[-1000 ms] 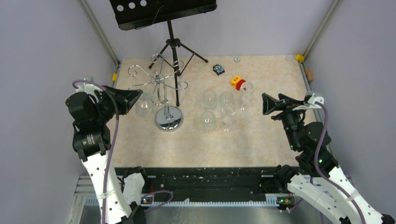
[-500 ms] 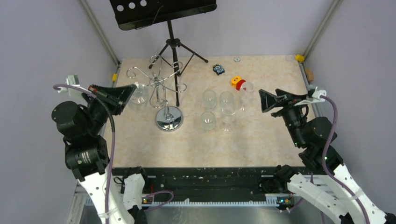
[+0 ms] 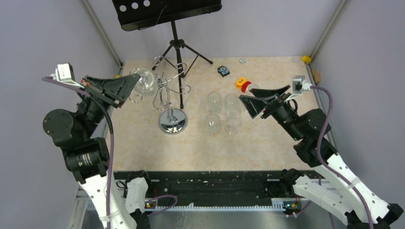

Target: Take the wine glass off the wine glass rack

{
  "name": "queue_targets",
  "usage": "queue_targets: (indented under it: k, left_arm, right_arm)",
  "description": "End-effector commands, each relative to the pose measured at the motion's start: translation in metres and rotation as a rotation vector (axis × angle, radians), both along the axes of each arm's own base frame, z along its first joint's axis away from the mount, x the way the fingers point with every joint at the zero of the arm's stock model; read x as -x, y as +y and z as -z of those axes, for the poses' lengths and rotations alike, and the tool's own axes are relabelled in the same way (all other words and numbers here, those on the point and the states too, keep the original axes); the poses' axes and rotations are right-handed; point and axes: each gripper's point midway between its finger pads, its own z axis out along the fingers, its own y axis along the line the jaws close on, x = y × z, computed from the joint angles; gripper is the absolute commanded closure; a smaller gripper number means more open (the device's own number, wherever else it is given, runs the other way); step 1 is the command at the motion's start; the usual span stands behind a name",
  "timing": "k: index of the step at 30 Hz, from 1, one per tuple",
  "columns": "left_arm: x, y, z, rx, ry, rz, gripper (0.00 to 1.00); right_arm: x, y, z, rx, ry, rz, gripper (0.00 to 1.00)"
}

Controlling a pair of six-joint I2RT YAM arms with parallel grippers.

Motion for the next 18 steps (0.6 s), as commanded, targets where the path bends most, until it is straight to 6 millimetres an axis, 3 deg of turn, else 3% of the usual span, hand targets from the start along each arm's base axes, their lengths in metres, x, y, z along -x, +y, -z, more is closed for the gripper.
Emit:
queue_targets:
  k: [1, 4, 7, 14, 18]
  left_arm:
    - [0.022, -0.018, -0.044, 0.02, -0.219, 0.161, 1.0]
    - [0.022, -0.021, -0.048, 0.115, -0.255, 0.279, 1.0]
    - [0.016, -0.024, -0.046, 0.152, -0.252, 0.335, 1.0]
    - [0.002, -0.074, -0.031, 0.224, -0.21, 0.537, 1.0]
    - [0.006, -0.09, -0.032, 0.296, -0.244, 0.643, 1.0]
  right_arm:
    - [0.023, 0.031, -0.037, -0.208, -0.068, -0.242, 0.2]
    - [0.031, 0.042, -0.051, -0.335, -0.065, -0.359, 0.2]
    - [0.031, 0.053, -0.058, -0.346, -0.058, -0.418, 0.21]
    - [0.027, 0.048, -0.063, -0.451, -0.063, -0.409, 0.21]
    - [0.026, 0.046, -0.056, -0.491, -0.038, -0.415, 0.21]
